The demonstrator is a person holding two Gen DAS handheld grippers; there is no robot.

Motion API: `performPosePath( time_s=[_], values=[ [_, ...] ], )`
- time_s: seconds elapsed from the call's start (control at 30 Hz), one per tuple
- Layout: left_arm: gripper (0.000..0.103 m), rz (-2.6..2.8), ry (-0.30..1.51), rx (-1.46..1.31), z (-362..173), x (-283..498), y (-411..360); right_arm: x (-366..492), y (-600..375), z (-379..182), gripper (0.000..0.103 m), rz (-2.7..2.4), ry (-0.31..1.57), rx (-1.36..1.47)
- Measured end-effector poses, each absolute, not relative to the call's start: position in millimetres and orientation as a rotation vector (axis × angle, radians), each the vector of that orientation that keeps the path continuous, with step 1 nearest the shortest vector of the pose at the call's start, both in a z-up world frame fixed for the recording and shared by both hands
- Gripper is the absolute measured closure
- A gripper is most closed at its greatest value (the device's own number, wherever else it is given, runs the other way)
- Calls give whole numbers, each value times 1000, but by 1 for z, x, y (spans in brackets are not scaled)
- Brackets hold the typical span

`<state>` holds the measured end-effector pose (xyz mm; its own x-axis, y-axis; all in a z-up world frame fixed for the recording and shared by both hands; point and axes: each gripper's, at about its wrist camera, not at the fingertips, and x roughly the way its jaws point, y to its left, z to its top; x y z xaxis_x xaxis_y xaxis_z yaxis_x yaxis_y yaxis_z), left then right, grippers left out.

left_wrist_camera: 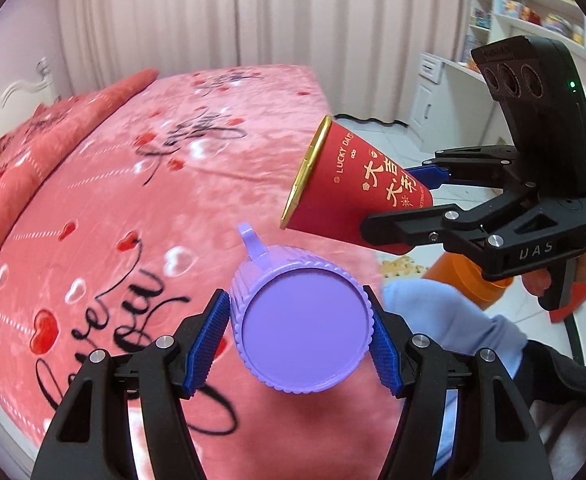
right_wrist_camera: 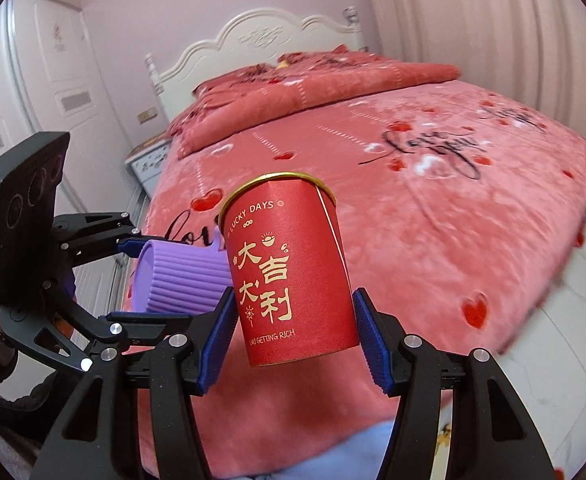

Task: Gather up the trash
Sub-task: 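Carry the purple cup and red cup in both tools over the bucket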

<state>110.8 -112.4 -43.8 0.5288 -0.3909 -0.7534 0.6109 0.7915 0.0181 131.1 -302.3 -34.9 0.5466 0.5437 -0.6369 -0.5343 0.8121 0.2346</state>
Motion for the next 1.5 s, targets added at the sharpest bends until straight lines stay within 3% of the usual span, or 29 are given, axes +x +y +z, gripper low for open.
performPosePath(
  time_s=[0.37, 0.87, 1.5],
  values=[
    [37, -810, 787, 393, -40, 97, -223, 66, -438, -27, 45, 406, 707, 135],
    [37, -1158, 786, 547, -73, 77, -418, -38, -652, -59, 44, -12, 719, 287],
    [37, -1318, 903, 664, -142, 65, -534, -77, -766, -144, 44, -218, 794, 455]
  ],
)
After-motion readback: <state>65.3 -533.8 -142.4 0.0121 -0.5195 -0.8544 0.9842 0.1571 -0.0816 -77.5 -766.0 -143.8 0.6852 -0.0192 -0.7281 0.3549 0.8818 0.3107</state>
